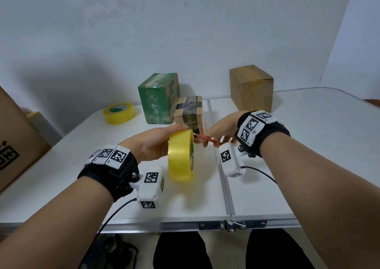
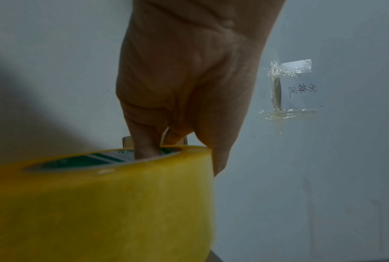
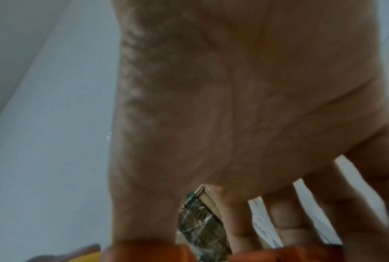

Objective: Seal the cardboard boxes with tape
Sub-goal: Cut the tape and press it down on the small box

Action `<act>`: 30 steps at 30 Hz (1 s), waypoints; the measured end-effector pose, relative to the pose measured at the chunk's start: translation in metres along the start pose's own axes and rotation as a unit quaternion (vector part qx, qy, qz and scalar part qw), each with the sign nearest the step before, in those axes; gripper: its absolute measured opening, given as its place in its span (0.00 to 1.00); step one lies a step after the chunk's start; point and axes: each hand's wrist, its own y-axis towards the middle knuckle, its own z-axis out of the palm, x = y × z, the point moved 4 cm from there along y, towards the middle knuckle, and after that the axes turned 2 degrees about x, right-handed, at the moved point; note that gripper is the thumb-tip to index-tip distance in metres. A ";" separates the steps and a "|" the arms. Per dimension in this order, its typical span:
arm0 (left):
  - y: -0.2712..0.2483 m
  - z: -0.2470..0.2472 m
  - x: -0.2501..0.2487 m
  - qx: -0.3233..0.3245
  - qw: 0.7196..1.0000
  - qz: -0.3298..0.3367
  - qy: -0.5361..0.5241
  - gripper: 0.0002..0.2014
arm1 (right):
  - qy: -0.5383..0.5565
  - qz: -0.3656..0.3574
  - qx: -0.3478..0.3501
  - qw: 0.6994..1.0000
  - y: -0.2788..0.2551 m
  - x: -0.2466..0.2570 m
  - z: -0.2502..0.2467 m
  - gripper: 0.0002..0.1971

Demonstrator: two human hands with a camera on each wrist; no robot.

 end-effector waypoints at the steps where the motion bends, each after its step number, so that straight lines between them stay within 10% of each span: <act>1: 0.000 -0.001 0.000 -0.004 1.000 0.002 0.000 0.17 | -0.006 0.004 0.006 1.000 -0.002 -0.002 0.000 0.24; 10: 0.003 -0.035 -0.028 -0.073 0.978 0.023 0.194 0.23 | -0.067 0.126 -0.049 0.989 -0.011 -0.040 -0.006 0.24; 15: 0.021 -0.053 -0.026 -0.149 0.740 0.009 0.655 0.42 | -0.007 0.124 -0.167 0.978 -0.003 -0.056 -0.012 0.15; 19: 0.046 -0.081 0.007 -0.106 0.699 -0.069 0.704 0.54 | -0.148 0.134 -0.207 0.958 0.000 -0.058 -0.015 0.17; 25: 0.054 -0.098 0.014 -0.170 0.686 -0.049 0.705 0.26 | -0.007 0.088 -0.271 0.959 0.005 -0.046 -0.022 0.18; 30: 0.050 -0.091 0.002 -0.206 0.607 0.004 0.768 0.15 | 0.071 0.024 -0.360 0.930 0.015 -0.034 -0.036 0.10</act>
